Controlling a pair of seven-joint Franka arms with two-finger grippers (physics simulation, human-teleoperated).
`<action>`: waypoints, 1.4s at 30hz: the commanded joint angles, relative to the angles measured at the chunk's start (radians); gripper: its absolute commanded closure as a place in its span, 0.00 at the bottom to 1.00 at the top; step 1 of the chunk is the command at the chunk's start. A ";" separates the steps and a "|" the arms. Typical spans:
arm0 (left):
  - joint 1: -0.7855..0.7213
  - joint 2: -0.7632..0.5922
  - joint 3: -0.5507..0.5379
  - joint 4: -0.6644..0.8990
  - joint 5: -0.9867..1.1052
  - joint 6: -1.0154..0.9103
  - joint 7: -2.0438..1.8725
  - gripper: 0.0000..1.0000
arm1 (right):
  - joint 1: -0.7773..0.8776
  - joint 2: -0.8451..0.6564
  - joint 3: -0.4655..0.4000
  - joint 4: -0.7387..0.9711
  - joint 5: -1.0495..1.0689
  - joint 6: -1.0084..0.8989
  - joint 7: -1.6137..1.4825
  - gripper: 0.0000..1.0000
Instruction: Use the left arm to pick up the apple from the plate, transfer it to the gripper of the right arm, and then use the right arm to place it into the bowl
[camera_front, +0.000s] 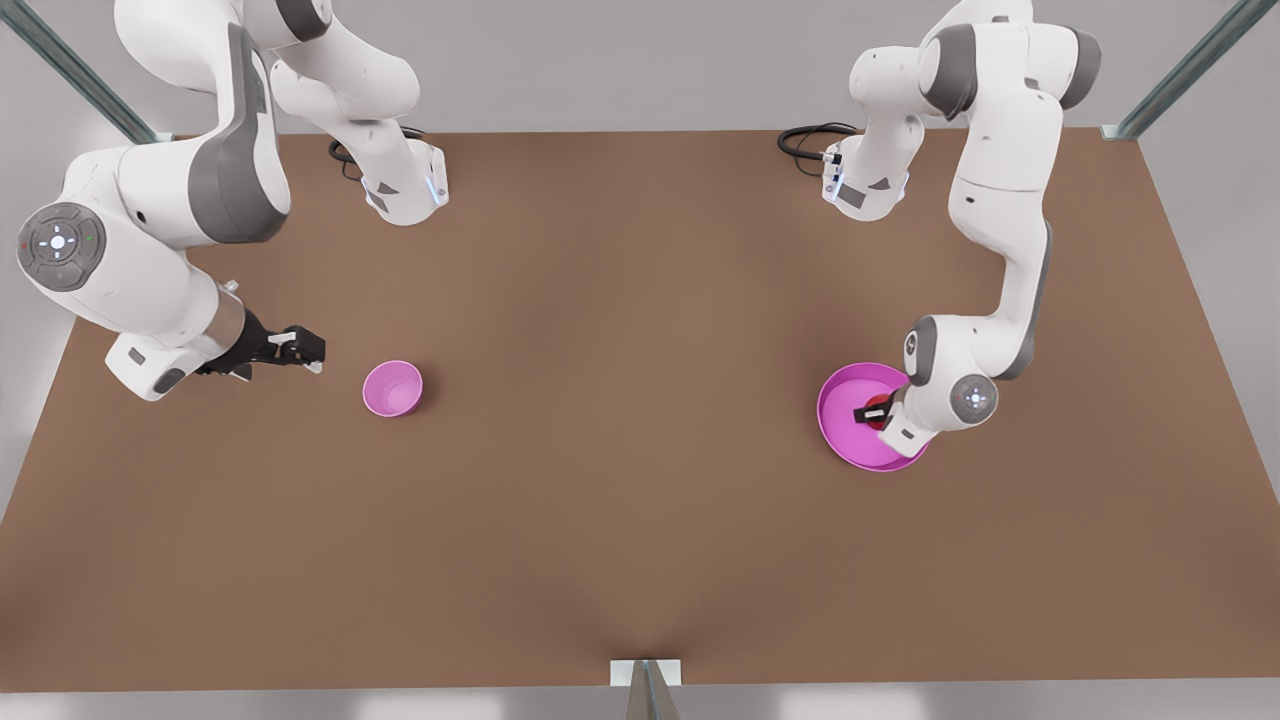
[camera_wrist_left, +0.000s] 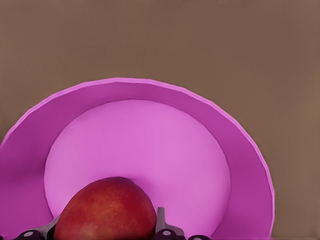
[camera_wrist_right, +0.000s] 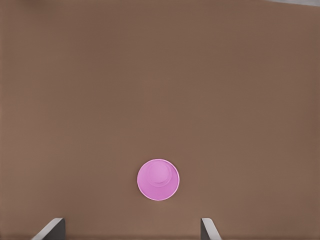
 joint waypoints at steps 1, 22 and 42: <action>-0.002 -0.022 -0.001 0.023 -0.012 -0.059 0.023 0.36 | 0.000 -0.001 0.000 0.000 0.001 0.000 -0.011 0.00; -0.074 0.323 -0.455 0.788 -1.139 -0.025 1.888 0.39 | -0.017 0.214 -0.003 0.007 0.748 0.230 -0.013 0.00; -0.183 0.542 -0.562 0.975 -1.359 0.088 2.517 0.38 | -0.066 0.339 0.154 -0.316 1.194 0.480 -0.514 0.00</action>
